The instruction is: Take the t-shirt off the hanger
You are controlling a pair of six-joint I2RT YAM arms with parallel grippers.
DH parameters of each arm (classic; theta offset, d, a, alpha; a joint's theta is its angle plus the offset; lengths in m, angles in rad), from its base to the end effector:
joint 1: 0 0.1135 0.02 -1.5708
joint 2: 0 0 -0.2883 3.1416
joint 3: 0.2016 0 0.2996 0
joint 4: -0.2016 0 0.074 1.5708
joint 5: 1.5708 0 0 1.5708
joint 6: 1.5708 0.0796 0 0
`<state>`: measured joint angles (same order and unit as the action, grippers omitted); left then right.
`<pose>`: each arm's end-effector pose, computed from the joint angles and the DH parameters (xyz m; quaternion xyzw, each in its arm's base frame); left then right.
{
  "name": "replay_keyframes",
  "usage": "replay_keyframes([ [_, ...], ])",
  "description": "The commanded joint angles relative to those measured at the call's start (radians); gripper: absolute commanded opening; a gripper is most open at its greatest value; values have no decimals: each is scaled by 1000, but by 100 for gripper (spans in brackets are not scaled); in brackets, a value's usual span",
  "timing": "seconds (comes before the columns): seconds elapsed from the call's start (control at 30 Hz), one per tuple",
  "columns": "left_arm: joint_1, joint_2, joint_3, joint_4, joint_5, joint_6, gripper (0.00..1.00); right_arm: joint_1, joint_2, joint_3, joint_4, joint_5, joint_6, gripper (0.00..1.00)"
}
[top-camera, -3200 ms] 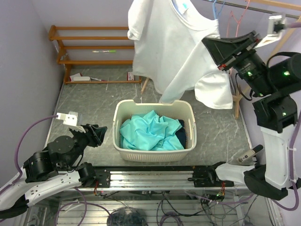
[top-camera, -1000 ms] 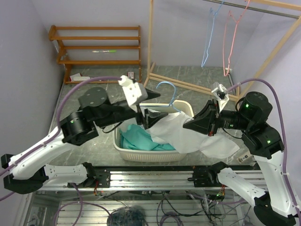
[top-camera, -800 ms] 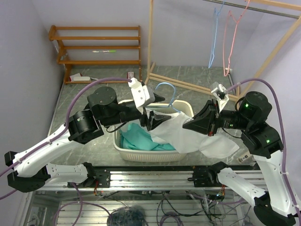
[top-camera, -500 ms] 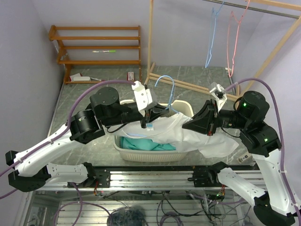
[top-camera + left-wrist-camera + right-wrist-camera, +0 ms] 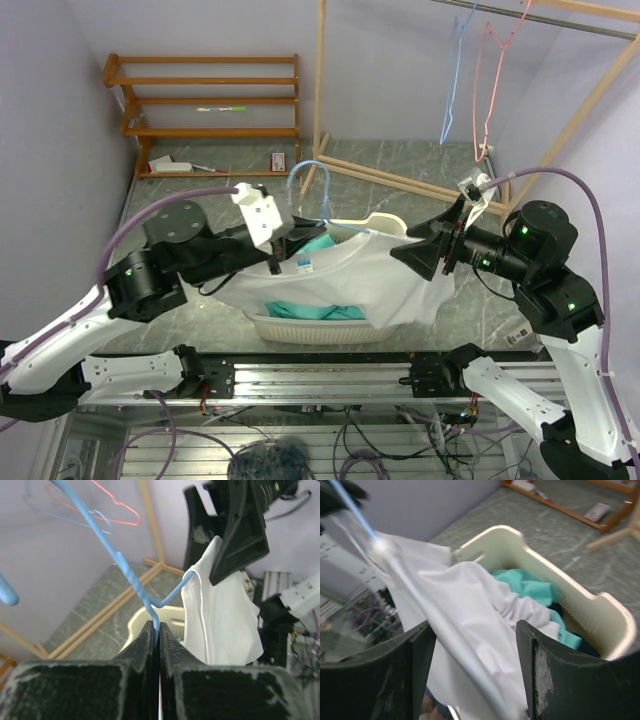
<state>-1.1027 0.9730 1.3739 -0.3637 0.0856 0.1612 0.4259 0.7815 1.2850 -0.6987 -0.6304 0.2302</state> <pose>0.1102 -0.2331 0.5273 0.4344 0.5411 -0.3528 0.6278 0.1438 0.1168 0.4839 -0.2676 0.7118 0.4212 0.4942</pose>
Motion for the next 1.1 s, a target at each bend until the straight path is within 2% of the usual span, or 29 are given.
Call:
replay_keyframes([
  [0.0,1,-76,16,78,-127,45,7,-2,-40,22,-64,220,-28,66],
  [0.2,1,-96,26,54,-127,45,7,-2,-64,0,-57,206,-50,66],
  [0.27,1,-99,26,50,-126,44,7,-3,-67,-3,-51,191,-52,60],
  [0.33,1,-101,25,40,-132,46,7,-3,-69,5,-52,191,-55,48],
  [0.5,1,-117,0,45,-145,48,7,-2,-89,20,-53,310,-46,0],
  [0.83,1,-143,-25,52,-147,37,7,-3,-82,43,-149,1007,58,0],
  [0.93,1,-151,-28,58,-148,37,7,-3,-49,20,-196,1130,90,0],
  [1.07,1,-168,-29,62,-163,37,7,-3,-16,-13,-230,1208,111,0],
])
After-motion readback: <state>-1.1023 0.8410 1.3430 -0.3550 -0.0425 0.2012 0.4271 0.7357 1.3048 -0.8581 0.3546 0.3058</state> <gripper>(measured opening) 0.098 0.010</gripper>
